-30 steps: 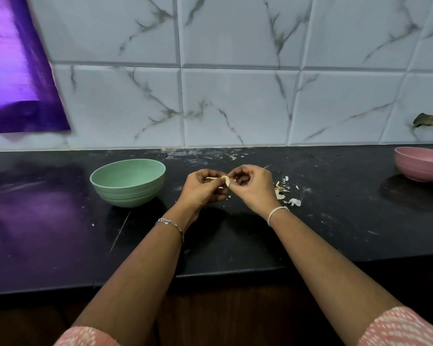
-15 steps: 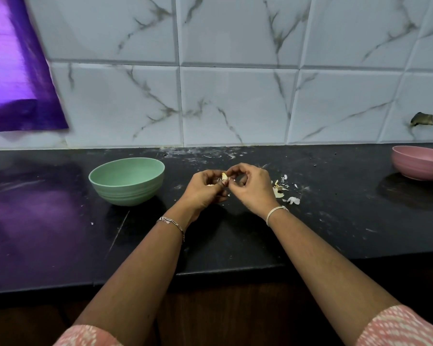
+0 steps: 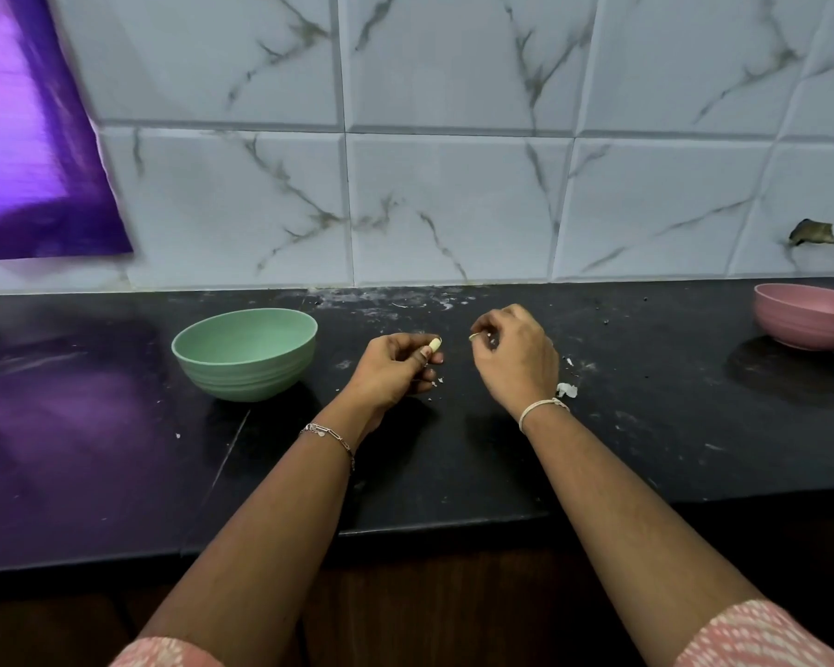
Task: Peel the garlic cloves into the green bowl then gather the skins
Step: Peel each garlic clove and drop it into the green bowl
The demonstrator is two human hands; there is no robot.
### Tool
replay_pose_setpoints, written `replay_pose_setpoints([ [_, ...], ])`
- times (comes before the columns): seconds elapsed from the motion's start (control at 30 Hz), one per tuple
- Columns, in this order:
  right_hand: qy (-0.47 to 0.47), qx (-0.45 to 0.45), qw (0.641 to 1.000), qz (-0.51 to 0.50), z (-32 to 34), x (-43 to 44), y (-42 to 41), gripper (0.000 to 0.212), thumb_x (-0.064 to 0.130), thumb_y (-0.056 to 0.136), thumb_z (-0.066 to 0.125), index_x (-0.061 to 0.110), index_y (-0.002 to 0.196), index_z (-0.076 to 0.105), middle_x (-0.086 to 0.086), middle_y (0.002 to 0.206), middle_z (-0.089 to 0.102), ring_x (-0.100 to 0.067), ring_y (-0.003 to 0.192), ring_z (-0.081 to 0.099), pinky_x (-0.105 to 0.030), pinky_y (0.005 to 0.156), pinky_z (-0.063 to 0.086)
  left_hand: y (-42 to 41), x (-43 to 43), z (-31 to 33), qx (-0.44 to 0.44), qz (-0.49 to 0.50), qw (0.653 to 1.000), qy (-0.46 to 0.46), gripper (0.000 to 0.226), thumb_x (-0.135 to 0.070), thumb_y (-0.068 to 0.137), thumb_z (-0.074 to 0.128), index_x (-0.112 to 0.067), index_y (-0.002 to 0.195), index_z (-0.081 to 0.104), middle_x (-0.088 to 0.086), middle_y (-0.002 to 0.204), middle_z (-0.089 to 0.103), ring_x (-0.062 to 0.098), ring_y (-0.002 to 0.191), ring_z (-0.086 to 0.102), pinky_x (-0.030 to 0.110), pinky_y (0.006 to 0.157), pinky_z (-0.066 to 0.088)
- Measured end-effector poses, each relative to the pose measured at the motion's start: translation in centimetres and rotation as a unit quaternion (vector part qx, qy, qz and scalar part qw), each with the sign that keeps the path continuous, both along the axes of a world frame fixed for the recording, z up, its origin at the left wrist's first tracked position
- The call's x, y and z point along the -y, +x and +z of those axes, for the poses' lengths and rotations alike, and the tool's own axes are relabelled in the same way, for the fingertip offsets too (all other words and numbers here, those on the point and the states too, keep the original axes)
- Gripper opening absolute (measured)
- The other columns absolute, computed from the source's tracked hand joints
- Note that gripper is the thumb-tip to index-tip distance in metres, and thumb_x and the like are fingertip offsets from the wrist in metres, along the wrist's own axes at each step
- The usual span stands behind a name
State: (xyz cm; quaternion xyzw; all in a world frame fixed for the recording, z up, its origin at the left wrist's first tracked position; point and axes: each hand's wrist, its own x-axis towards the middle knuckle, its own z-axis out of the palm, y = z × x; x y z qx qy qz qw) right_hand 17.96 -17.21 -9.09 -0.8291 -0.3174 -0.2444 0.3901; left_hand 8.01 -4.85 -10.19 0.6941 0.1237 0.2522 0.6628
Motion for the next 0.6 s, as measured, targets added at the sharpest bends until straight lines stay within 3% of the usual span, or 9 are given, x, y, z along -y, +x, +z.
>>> replay_pose_setpoints([
  [0.2,-0.05,-0.043,0.995,-0.068,-0.1,0.7,1.0,0.022,0.016,0.094,0.05,0.022,0.099,0.072,0.0,0.12,0.051,-0.023,0.103,0.057,-0.03,0.072,0.042,-0.3,-0.1,0.3,0.012,-0.041,0.997,-0.071,0.024,-0.009,0.098,0.052,-0.011,0.12,0.06,0.004,0.092,0.071,0.01,0.072,0.064,0.024,0.069,0.057],
  [0.33,-0.012,-0.028,0.999,-0.04,0.0,0.8,0.8,0.025,0.012,0.091,0.057,0.026,0.109,0.065,0.007,0.108,0.064,-0.017,0.1,0.061,-0.032,0.076,0.049,-0.5,0.1,0.5,0.028,-0.046,0.995,-0.086,0.027,-0.006,0.099,0.05,-0.016,0.12,0.063,0.001,0.087,0.068,0.009,0.069,0.062,0.022,0.069,0.057],
  [0.47,0.026,-0.011,0.998,0.055,0.1,0.7,0.4,0.015,0.024,0.086,0.07,0.024,0.101,0.067,0.01,0.104,0.055,-0.009,0.082,0.058,-0.032,0.075,0.051,-0.5,0.0,0.4,0.02,-0.047,0.996,-0.08,0.026,-0.005,0.099,0.049,-0.015,0.117,0.064,0.003,0.089,0.069,0.011,0.071,0.063,0.024,0.07,0.057],
  [0.6,0.011,0.01,0.982,0.187,-0.4,0.1,-0.1,0.029,0.015,0.088,0.068,0.03,0.112,0.069,0.012,0.108,0.05,-0.008,0.09,0.061,-0.033,0.079,0.055,-0.3,0.0,0.4,0.011,-0.052,0.995,-0.084,0.023,-0.004,0.099,0.049,-0.012,0.117,0.06,0.003,0.086,0.071,0.012,0.07,0.064,0.025,0.067,0.057],
])
